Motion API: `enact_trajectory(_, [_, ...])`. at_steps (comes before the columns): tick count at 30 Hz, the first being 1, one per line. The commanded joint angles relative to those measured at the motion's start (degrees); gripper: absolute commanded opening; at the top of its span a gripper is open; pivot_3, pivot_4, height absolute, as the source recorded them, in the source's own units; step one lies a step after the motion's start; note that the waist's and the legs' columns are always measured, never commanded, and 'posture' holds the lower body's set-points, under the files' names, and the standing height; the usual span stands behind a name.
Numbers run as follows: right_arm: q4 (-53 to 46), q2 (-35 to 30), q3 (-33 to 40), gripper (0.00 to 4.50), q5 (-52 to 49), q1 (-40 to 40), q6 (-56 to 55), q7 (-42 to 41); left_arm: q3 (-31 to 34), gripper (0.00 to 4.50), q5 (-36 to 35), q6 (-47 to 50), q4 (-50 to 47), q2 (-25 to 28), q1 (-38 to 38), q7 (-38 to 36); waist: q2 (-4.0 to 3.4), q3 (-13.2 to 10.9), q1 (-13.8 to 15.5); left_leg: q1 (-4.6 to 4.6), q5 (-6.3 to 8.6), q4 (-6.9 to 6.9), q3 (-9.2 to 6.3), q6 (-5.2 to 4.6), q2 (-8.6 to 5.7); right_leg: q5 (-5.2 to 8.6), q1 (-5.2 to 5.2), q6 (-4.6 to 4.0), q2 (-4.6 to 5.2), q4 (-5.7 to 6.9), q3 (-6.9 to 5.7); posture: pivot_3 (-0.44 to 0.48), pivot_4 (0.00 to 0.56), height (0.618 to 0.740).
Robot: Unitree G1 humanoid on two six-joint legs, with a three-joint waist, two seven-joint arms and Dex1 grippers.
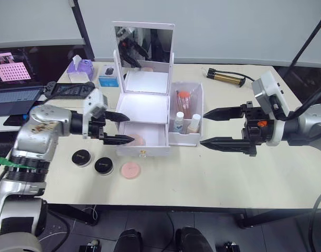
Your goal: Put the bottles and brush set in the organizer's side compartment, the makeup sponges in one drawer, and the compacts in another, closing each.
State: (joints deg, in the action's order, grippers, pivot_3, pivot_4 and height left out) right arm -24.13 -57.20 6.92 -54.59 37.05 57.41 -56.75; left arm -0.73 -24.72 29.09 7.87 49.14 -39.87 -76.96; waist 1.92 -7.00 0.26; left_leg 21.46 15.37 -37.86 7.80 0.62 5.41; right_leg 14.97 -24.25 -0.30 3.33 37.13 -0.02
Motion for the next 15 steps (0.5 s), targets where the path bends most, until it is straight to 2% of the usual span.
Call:
enact_trajectory(1, [1.13,-1.98,0.61,4.5,2.32,0.7,-2.13,-1.86,10.35,4.47,-4.91,5.12,-4.05,4.71,3.8,2.49,0.0,0.0,-0.37,0.0,0.0,0.01,-0.01,0.0,0.01,0.0,0.0,0.0,0.0,0.0,0.0,0.0,0.15,0.701])
enact_trajectory(2, [1.55,-2.08,0.61,4.5,2.52,0.83,-2.26,-2.23,11.99,4.47,-5.64,5.83,-4.67,5.5,5.09,3.09,0.0,0.0,-0.44,-0.03,0.0,0.02,-0.01,0.0,0.04,0.01,0.01,0.0,0.0,0.02,-0.01,0.0,0.15,0.701])
enact_trajectory(7, [4.56,-1.34,-2.46,4.5,6.23,1.37,-5.58,-5.56,22.47,4.47,-5.73,6.43,-10.91,10.44,20.77,5.2,-0.05,-0.01,-1.01,-0.11,0.0,0.07,0.01,0.0,0.09,0.02,0.02,-0.03,0.01,0.04,-0.02,0.0,0.15,0.701])
enact_trajectory(12, [8.76,1.9,-6.77,4.5,10.43,3.33,-9.11,-8.62,35.92,4.47,-6.31,7.14,-15.33,7.82,36.39,9.08,-0.05,-0.02,-0.81,-0.1,0.0,0.05,0.07,0.02,0.13,0.03,0.01,-0.06,0.05,0.01,-0.08,0.0,0.15,0.701])
enact_trajectory(15, [11.3,3.28,-8.79,4.5,12.69,4.48,-11.22,-10.85,43.84,4.47,-5.24,4.53,-15.04,3.73,46.9,10.06,-0.07,-0.03,-0.91,-0.1,0.01,0.06,0.1,0.02,0.14,0.05,0.01,-0.1,0.09,0.0,-0.14,0.0,0.15,0.701])
